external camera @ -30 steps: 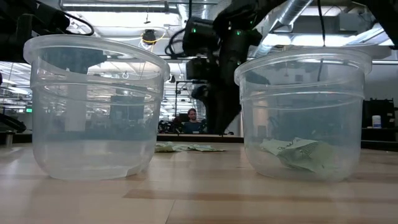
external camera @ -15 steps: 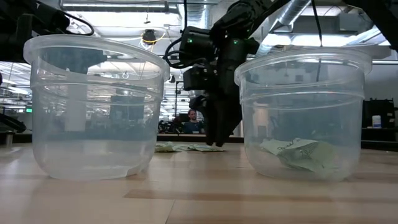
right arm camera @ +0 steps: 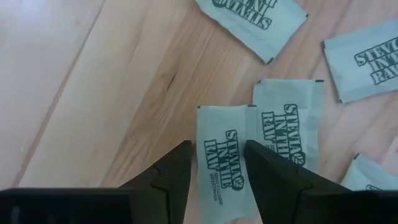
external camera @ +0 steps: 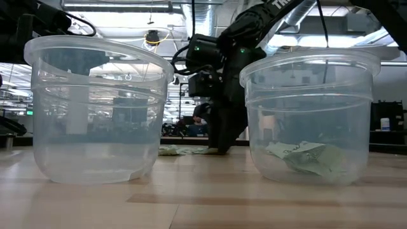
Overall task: Pick and place Stevia / Truvia into bins
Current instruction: Put the white stevia pack into the right transparent basket
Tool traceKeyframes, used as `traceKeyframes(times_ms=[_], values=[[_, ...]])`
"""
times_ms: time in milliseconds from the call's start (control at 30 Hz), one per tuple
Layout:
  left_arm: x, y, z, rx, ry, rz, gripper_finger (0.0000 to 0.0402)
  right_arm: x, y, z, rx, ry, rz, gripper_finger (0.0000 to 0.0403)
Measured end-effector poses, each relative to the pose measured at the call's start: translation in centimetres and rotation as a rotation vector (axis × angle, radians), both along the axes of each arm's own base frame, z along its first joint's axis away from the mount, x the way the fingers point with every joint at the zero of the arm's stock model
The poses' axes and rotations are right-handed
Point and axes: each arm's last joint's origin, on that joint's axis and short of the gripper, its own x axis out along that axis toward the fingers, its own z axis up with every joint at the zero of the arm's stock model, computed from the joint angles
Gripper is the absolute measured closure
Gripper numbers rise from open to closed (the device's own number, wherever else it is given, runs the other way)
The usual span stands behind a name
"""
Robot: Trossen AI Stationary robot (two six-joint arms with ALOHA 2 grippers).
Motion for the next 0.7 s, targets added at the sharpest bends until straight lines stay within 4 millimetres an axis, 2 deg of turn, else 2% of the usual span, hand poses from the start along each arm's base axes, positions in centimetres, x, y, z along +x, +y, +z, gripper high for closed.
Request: traceKeyframes(times_ms=[233, 700], values=[[0.0, 0.0, 0.01, 0.0, 0.0, 0.0, 0.0304, -0.14, -0.22, -0.2, 0.016, -0.008, -0.002, 0.0271], [0.0, 0.0, 0.0, 0.0, 0.0, 0.0, 0.0304, -0.18, -0.1, -0.27, 0.026, 0.007, -0.044, 0.0355]])
